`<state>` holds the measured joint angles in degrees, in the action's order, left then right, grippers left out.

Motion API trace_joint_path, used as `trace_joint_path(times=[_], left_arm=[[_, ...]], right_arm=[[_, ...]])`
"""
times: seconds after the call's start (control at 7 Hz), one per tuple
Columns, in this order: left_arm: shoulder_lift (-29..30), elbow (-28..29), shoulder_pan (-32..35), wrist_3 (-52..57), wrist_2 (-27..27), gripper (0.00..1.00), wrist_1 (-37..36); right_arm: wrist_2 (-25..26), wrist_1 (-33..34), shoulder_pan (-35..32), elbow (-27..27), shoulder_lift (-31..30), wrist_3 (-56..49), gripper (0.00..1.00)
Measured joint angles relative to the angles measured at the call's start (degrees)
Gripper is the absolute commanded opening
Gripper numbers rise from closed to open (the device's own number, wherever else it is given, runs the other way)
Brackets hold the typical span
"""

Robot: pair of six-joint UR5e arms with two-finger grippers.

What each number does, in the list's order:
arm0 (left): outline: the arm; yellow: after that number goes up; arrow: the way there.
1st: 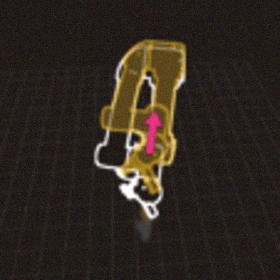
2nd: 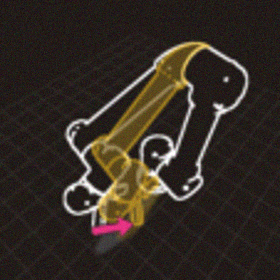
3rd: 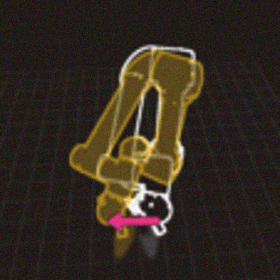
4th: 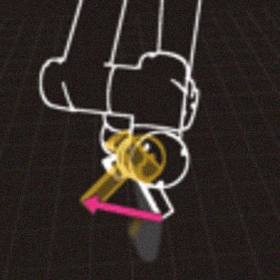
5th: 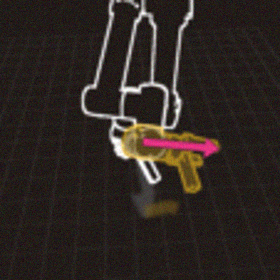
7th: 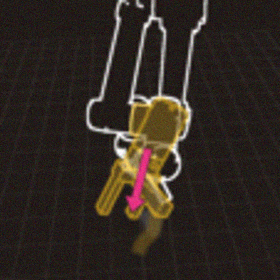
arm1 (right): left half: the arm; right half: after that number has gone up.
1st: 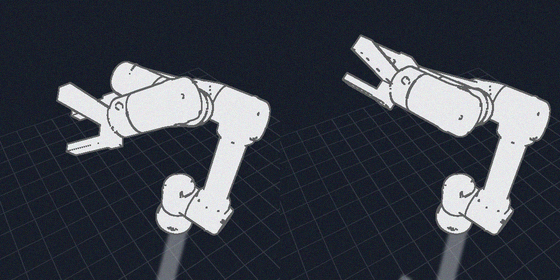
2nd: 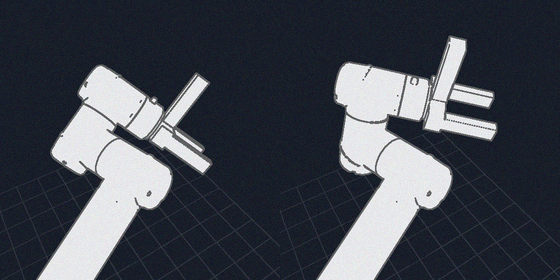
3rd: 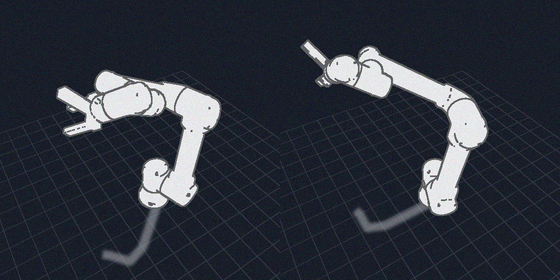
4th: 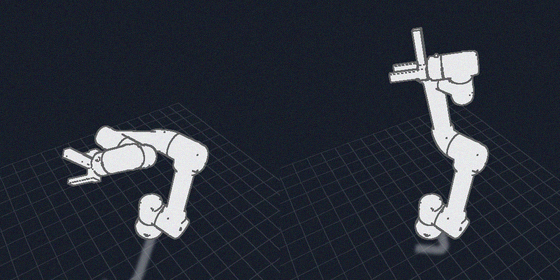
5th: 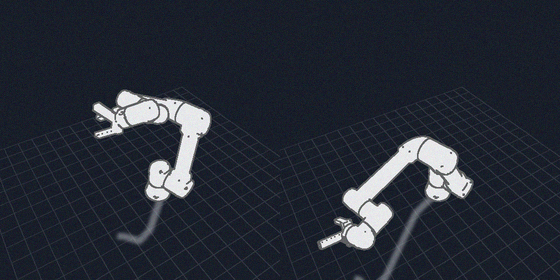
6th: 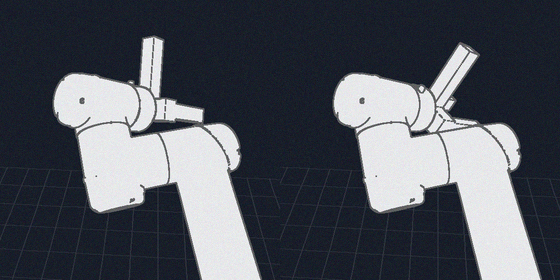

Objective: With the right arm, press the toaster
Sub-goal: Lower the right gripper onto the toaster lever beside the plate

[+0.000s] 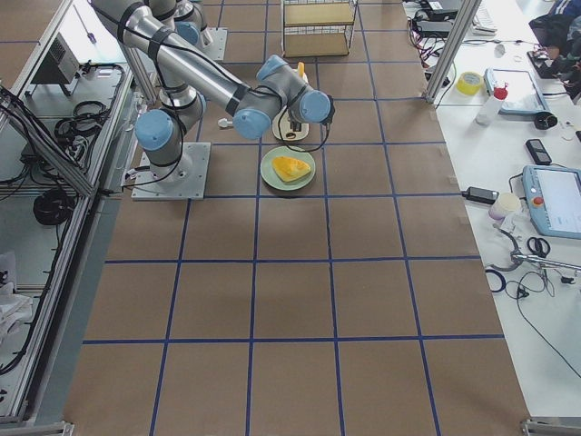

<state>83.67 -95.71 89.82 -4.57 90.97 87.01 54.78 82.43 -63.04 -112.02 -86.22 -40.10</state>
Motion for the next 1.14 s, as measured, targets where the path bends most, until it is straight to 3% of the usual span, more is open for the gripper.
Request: trace_joint_path(times=[0.29,1.14], left_arm=[[0.0,0.0,0.0,0.0,0.0,1.0,0.0],[0.0,0.0,0.0,0.0,-0.01,1.0,0.0]], right_arm=[[-3.53,0.42,0.96,-2.16,0.37,-1.54,0.0],[-4.3,3.26,1.16,-4.06,1.78,-6.16,0.0]])
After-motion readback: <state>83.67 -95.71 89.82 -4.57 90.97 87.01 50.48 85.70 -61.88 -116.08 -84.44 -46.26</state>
